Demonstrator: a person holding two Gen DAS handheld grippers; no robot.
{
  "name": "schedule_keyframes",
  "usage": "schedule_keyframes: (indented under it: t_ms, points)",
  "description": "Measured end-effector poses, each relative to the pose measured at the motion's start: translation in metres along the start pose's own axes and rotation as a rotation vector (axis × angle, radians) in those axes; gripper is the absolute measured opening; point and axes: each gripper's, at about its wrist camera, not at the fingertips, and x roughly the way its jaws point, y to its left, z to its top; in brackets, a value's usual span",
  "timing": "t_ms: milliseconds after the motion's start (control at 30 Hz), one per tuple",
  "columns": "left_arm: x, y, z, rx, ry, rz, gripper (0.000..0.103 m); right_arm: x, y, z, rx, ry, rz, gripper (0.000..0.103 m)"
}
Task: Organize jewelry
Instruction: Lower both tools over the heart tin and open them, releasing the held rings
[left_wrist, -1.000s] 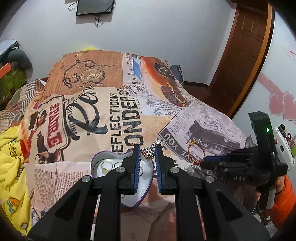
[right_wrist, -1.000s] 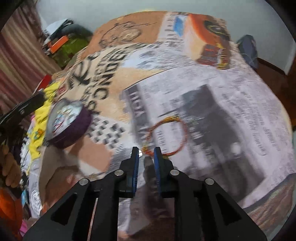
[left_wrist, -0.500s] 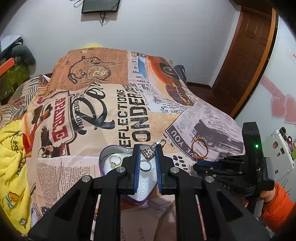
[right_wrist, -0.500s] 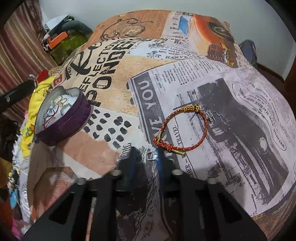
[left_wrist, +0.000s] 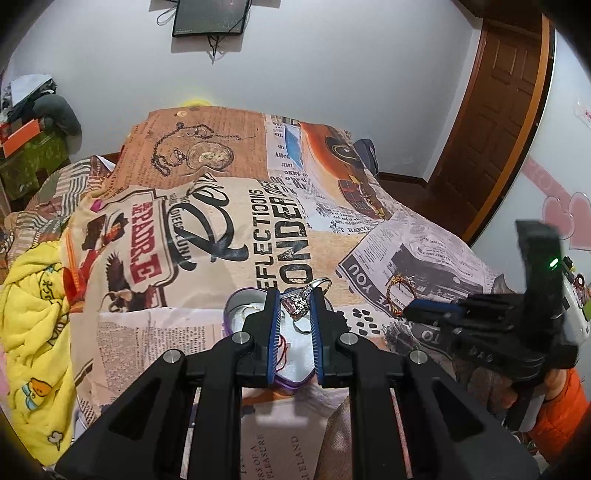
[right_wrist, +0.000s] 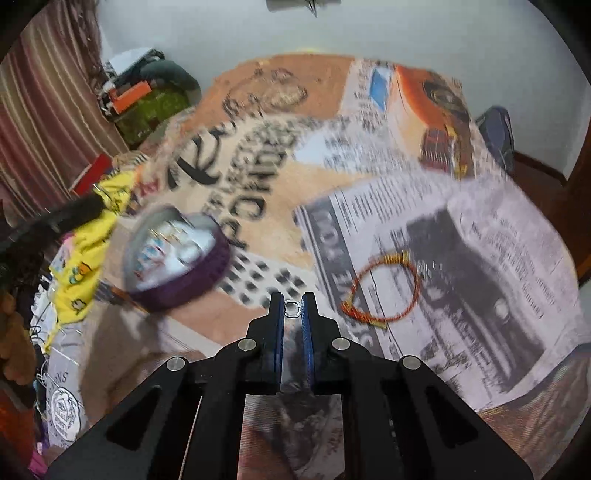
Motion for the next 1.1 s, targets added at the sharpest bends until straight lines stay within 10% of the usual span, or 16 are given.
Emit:
schedule_keyframes:
  t_ms: [400,1100]
  points:
    - [-0.006,0.012,-0.007,0.003,0.019,-0.022,0.014,-0.018,0.055,0.034,-0.058,-0.125,0.111,0.008]
    - [0.035,0.026,-0.027,-0.027,0.127,-0.056,0.014,0.028,0.072,0.029,-0.076,-0.002,0.169,0.008]
